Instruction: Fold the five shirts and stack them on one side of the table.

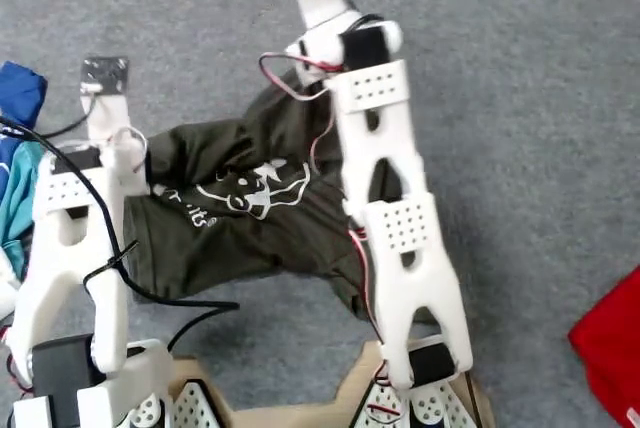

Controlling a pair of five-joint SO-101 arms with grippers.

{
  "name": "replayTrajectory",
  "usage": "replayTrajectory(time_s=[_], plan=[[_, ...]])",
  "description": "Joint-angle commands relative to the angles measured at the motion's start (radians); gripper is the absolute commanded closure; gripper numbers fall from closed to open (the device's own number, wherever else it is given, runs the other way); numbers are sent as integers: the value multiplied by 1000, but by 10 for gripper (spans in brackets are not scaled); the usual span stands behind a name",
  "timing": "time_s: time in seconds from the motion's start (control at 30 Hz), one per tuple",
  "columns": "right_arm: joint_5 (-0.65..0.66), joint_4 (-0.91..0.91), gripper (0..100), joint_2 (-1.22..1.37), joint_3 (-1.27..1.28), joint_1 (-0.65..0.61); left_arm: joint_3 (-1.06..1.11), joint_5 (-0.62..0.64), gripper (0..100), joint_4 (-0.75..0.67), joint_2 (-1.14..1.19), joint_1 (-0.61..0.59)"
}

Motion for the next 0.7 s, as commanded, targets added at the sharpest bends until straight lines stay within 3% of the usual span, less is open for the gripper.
replayTrajectory(time_s=[0.0,0.4,0.67], plan=[[11,55,994,-206,-54,31,-218,71,981,127,-16,9],[9,138,994,-591,-18,87,-606,150,981,517,-16,9],[9,138,994,-997,407,105,-760,152,981,687,-16,9]])
